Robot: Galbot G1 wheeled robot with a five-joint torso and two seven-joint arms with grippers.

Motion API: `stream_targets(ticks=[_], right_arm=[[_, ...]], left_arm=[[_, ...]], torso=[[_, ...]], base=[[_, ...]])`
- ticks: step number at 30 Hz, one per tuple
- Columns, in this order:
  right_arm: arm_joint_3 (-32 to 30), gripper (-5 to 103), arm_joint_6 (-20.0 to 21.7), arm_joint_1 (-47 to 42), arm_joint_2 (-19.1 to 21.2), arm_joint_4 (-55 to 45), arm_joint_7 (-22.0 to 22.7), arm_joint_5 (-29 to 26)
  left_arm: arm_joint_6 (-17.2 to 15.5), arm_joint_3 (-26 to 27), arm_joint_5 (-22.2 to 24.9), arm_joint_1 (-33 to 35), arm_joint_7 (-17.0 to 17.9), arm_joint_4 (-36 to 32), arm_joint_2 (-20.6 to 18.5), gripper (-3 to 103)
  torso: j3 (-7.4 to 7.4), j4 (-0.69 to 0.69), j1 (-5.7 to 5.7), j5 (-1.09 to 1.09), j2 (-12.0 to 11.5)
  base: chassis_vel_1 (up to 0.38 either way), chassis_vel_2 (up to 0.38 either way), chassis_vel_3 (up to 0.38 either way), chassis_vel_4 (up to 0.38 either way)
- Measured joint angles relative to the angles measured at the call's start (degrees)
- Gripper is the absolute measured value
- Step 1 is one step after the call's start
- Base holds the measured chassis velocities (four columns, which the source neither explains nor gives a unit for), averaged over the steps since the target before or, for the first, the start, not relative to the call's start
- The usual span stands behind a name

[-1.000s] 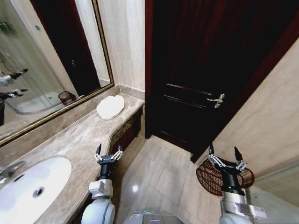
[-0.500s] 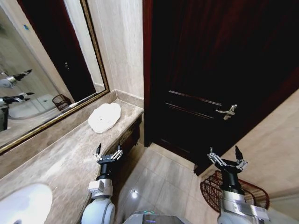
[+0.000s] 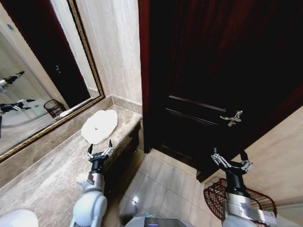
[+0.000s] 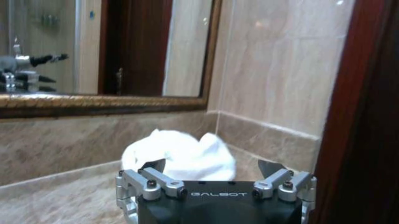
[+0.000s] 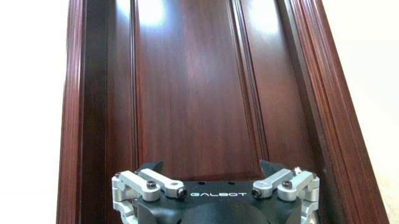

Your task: Discard the used towel into the hamper.

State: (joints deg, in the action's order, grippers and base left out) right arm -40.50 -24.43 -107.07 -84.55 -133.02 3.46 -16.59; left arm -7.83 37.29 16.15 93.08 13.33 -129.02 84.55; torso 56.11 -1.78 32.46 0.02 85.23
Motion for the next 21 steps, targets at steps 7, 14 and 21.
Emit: stream_targets(ticks=[7,14,21], right_arm=[[-0.2,100,-0.9,0.1,0.6,2.0,-0.2,-0.1],[0.1,100,-1.7,0.7,0.4,4.6,-0.4,-0.1],[0.6,100,-1.9,1.1,-0.4,5.8,-0.5,0.4]], left_arm=[[-6.7,3.5,7.6,-8.4,0.7,5.6,-6.1,97],[-12.8,4.3,15.0,-17.1,2.3,13.4,-11.3,97],[-16.0,2.1,18.6,-22.9,4.3,18.4,-14.6,97]], torso=[[0.01,0.01,0.04,-0.02,0.0],[0.02,0.0,0.05,-0.01,0.0],[0.02,0.0,0.05,0.0,0.0]], base=[[0.0,0.0,0.0,0.0],[0.0,0.0,0.0,0.0],[0.0,0.0,0.0,0.0]])
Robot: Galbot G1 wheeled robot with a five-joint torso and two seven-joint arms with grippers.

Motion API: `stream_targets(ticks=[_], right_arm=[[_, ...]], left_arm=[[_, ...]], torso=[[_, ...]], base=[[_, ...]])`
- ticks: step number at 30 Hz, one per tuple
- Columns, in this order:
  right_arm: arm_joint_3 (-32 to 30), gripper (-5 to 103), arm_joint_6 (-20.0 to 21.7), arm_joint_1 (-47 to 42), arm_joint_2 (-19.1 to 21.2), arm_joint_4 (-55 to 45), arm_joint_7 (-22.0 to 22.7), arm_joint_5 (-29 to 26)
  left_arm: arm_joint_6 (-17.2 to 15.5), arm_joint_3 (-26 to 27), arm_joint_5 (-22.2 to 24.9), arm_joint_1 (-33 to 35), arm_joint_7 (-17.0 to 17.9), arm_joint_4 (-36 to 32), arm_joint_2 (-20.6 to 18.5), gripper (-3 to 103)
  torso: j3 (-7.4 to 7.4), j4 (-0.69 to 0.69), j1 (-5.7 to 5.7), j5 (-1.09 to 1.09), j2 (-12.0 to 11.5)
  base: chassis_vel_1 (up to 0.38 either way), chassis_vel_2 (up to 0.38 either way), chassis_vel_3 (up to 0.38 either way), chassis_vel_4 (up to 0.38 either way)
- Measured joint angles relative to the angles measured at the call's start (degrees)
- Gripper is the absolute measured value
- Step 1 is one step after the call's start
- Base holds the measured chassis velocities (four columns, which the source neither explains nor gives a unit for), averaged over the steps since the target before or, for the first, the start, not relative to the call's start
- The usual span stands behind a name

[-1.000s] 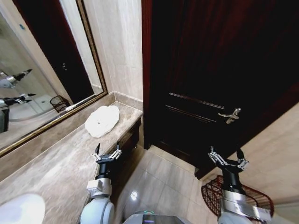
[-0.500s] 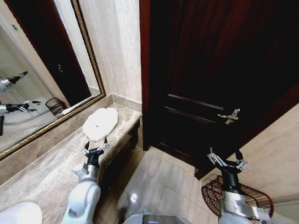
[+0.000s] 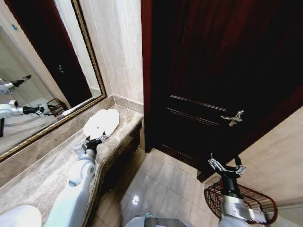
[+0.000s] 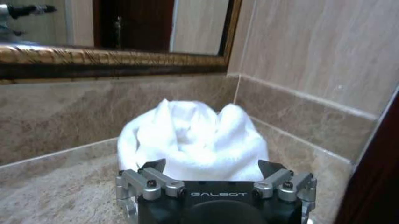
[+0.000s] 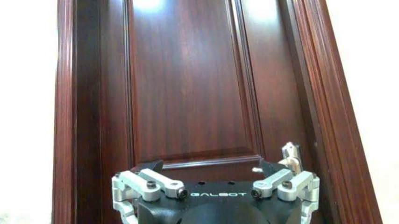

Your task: Discard the used towel into the hamper.

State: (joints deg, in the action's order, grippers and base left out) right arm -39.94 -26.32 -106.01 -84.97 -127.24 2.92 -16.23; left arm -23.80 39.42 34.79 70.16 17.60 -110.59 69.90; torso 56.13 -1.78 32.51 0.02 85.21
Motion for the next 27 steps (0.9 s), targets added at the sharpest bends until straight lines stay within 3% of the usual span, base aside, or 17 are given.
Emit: stream_targets(ticks=[10,18,22,24,27], right_arm=[[-0.7,100,0.0,0.0,-0.1,1.1,0.0,0.2],[-0.7,100,0.0,0.1,-0.6,1.4,0.0,0.2],[-0.8,100,0.1,0.1,-0.4,1.4,0.0,0.2],[-0.8,100,0.1,0.1,-0.3,1.3,0.0,0.2],[-0.7,100,0.3,0.0,0.1,0.8,0.0,0.1]], left_arm=[[-1.8,-3.5,3.1,-10.9,0.6,12.7,-5.8,97],[-4.0,-6.1,6.0,-15.2,0.9,18.4,-7.0,102],[-2.9,-6.0,6.2,-15.5,-0.8,19.4,-6.2,92],[-2.5,-5.9,6.2,-15.5,-0.8,19.4,-5.9,92],[-2.0,-5.7,4.1,-15.0,-0.8,19.0,-5.2,76]], torso=[[0.0,0.01,0.0,0.0,0.0],[0.0,0.0,0.0,0.0,0.0],[0.0,-0.01,0.0,-0.01,0.0],[0.0,-0.01,0.0,-0.01,0.0],[0.0,0.0,0.0,-0.02,0.0]], base=[[0.0,0.0,0.0,0.0],[0.0,0.0,0.0,0.0],[0.0,0.0,0.0,0.0],[0.0,0.0,0.0,0.0],[0.0,0.0,0.0,0.0]])
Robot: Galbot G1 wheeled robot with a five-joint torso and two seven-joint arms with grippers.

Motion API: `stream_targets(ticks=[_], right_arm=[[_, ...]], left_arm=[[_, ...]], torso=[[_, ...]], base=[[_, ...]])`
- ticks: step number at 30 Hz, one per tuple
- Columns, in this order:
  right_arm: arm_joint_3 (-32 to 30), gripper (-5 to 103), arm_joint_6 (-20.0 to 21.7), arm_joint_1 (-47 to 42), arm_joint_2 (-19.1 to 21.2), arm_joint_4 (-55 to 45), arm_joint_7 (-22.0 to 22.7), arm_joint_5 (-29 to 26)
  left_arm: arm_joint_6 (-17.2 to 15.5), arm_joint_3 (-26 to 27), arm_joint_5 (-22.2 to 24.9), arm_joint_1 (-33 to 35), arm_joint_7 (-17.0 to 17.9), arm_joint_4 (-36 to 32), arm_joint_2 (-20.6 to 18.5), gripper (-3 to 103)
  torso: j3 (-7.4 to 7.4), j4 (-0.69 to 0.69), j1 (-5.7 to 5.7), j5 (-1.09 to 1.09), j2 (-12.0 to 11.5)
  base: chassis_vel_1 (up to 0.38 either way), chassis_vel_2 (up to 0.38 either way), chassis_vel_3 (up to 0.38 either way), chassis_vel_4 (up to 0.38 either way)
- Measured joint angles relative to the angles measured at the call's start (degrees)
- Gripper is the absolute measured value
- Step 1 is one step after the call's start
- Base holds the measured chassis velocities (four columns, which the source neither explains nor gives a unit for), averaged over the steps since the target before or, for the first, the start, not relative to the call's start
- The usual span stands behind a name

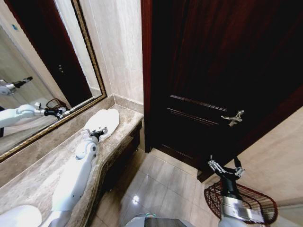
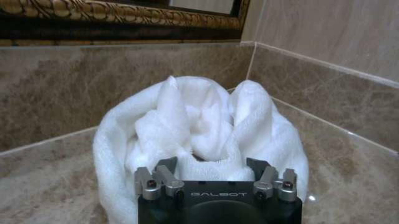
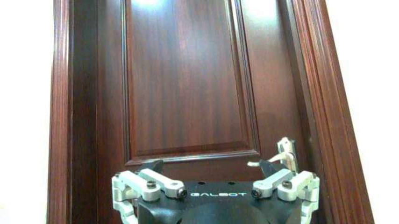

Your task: Discard the used towel into the hamper.

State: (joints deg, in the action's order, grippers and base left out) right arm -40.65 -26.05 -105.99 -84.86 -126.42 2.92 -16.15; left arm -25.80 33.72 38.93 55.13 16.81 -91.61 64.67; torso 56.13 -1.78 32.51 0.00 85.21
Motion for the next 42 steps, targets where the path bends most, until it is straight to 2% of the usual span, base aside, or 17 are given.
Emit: stream_targets(ticks=[1,4,7,8,10,12,13,17,19,20,22,23,25,28,35,40,42], right_arm=[[0.0,100,0.0,0.0,0.0,0.0,0.0,0.0],[-0.1,100,0.3,0.3,0.4,-0.3,0.0,-0.4],[-0.1,100,0.4,0.4,0.6,-0.4,0.0,-0.6],[-0.2,100,0.4,0.5,0.7,-0.3,0.0,-0.7],[-0.2,100,0.4,0.5,0.7,-0.3,0.0,-0.7],[-0.1,100,0.0,0.5,0.5,-0.2,-0.1,-0.4],[-0.1,100,0.0,0.5,0.5,-0.2,-0.1,-0.4],[0.0,102,-2.2,0.5,0.1,0.6,-0.9,2.2],[0.0,102,-2.2,0.8,0.0,0.7,-0.5,2.1],[-0.3,100,-2.2,1.0,-0.1,0.7,-0.1,1.9],[-0.6,95,-2.2,1.2,0.0,0.9,0.0,1.5],[-0.7,93,-2.8,1.2,0.1,1.2,-0.2,1.4],[-0.7,93,-3.2,1.1,0.2,1.3,-0.5,1.3],[-0.4,97,-4.1,1.0,-0.4,1.4,-1.3,1.3],[-0.3,100,-5.4,0.6,-0.9,0.7,-2.8,1.3],[-0.9,100,-6.7,0.8,-1.4,0.2,-2.8,0.3],[-1.4,100,-6.9,1.0,-1.3,-0.1,-2.8,-1.0]], left_arm=[[0.0,0.0,0.0,0.0,0.0,0.0,0.0,76],[-0.1,0.3,-0.4,0.5,0.1,-0.5,0.0,64],[-0.2,0.4,-0.5,0.9,0.1,-0.9,0.0,60],[-0.2,0.4,-0.5,1.3,0.1,-1.2,-0.1,52],[-0.2,0.5,-0.5,1.5,0.1,-1.3,-0.1,52],[-0.1,0.6,-0.5,1.9,0.1,-1.6,0.0,44],[-0.1,0.6,-0.5,1.9,0.1,-1.6,0.0,44],[0.0,1.0,-0.5,2.3,0.1,-2.0,0.3,29],[0.0,1.1,-0.4,2.4,0.0,-2.2,0.2,29],[0.0,1.2,-0.4,2.5,-0.2,-2.4,0.1,22],[0.0,1.4,-0.4,2.5,-0.4,-2.4,0.0,22],[0.1,1.6,-0.4,2.6,-0.5,-2.4,0.0,15],[0.1,1.6,-0.4,2.6,-0.6,-2.4,0.0,15],[0.5,1.9,-0.4,3.3,-1.1,-3.1,0.0,7],[2.3,2.5,-0.7,5.0,-1.7,-4.4,0.1,7],[6.1,3.4,-1.8,7.3,-4.9,-6.5,0.5,7],[8.5,4.1,-2.3,9.6,-7.6,-9.7,0.9,7]], torso=[[0.0,0.0,0.0,0.0,0.0],[0.0,0.0,0.0,0.0,0.0],[0.0,0.0,0.0,0.0,0.0],[0.0,0.0,0.0,0.0,0.0],[0.0,0.0,0.0,0.0,0.0],[0.0,0.0,0.0,0.0,0.0],[0.0,0.0,0.0,0.0,0.0],[0.0,0.0,0.0,0.0,0.0],[0.0,0.0,0.0,0.0,0.0],[0.0,0.0,0.0,0.0,0.0],[0.0,-0.01,0.0,0.0,0.0],[0.0,0.0,0.0,0.0,0.0],[0.0,0.0,0.0,0.0,0.0],[0.0,0.0,0.0,0.0,0.0],[0.0,0.0,0.0,0.0,0.0],[0.0,0.0,0.0,0.0,0.0],[0.0,0.0,0.0,0.0,0.0]], base=[[0.0,0.0,0.0,0.0],[0.0,0.0,0.0,0.0],[0.0,0.0,0.0,0.0],[0.0,0.0,0.0,0.0],[0.0,0.0,0.0,0.0],[0.0,0.0,0.0,0.0],[0.0,0.0,0.0,0.0],[0.0,0.0,0.0,0.0],[0.0,0.0,0.0,0.0],[0.0,0.0,0.0,0.0],[0.0,0.0,0.0,0.0],[0.0,0.0,0.0,0.0],[0.0,0.0,0.0,0.0],[0.0,0.0,0.0,0.0],[0.0,0.0,0.0,0.0],[0.0,0.0,0.0,0.0],[0.0,0.0,0.0,0.0]])
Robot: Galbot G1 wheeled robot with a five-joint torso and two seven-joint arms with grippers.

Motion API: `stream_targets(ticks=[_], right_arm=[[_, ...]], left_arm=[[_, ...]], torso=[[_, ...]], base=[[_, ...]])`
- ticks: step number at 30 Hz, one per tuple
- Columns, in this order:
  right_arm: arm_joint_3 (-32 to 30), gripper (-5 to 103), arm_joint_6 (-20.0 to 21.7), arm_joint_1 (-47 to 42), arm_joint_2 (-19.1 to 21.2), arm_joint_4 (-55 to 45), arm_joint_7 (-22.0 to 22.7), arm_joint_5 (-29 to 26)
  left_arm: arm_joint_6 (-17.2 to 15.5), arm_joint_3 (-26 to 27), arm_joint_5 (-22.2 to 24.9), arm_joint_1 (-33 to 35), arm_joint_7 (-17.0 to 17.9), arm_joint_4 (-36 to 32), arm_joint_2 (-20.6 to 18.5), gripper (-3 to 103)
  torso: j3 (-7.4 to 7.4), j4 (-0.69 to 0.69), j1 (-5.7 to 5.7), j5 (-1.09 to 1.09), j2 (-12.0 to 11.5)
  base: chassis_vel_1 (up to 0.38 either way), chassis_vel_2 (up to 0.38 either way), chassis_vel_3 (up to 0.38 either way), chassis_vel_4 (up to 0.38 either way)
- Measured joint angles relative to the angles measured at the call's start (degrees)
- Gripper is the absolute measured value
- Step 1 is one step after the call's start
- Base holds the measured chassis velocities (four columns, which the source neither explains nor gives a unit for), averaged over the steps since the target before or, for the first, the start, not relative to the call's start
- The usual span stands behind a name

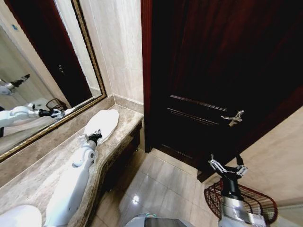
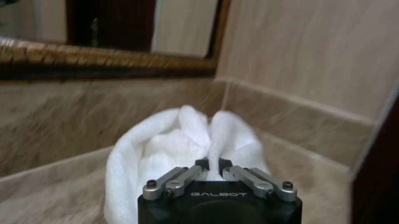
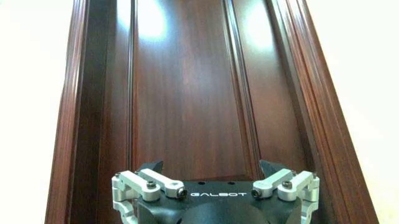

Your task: Discard the used towel into the hamper.

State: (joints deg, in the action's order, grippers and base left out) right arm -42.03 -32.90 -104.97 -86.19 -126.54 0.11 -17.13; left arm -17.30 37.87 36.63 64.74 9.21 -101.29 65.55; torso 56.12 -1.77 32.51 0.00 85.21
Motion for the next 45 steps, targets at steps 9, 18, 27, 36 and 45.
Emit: stream_targets(ticks=[9,18,27,36,45], right_arm=[[0.1,100,-0.3,-0.2,-0.2,-0.9,-0.8,-0.6],[-0.3,100,-1.3,-0.3,-0.6,-1.2,-0.2,-1.0],[0.1,100,-1.8,-0.5,-0.9,-1.8,-2.0,-2.1],[0.2,100,-3.2,-0.1,-1.1,-1.6,-4.2,-3.5],[-0.8,100,-4.9,-0.8,-1.2,-1.1,-4.3,-3.9]], left_arm=[[5.1,1.3,-0.4,6.4,-3.5,-10.3,2.3,7],[5.5,-0.2,-3.4,14.2,-3.6,-25.7,8.4,7],[9.1,-1.2,-10.9,23.1,-4.4,-31.5,12.6,7],[18.0,-3.5,-20.8,30.1,-4.4,-26.4,17.4,7],[25.5,-3.6,-25.5,30.9,-5.9,-25.6,19.8,7]], torso=[[0.0,-0.01,0.0,0.0,0.0],[0.0,0.0,0.0,0.0,0.0],[-0.01,-0.01,-0.01,-0.01,0.0],[0.0,-0.01,-0.01,-0.01,0.0],[0.0,0.0,-0.01,-0.01,0.0]], base=[[0.0,0.0,0.0,0.0],[0.0,0.0,0.0,0.0],[0.0,0.0,0.0,0.0],[0.0,0.0,0.0,0.0],[0.0,0.0,0.0,0.0]])
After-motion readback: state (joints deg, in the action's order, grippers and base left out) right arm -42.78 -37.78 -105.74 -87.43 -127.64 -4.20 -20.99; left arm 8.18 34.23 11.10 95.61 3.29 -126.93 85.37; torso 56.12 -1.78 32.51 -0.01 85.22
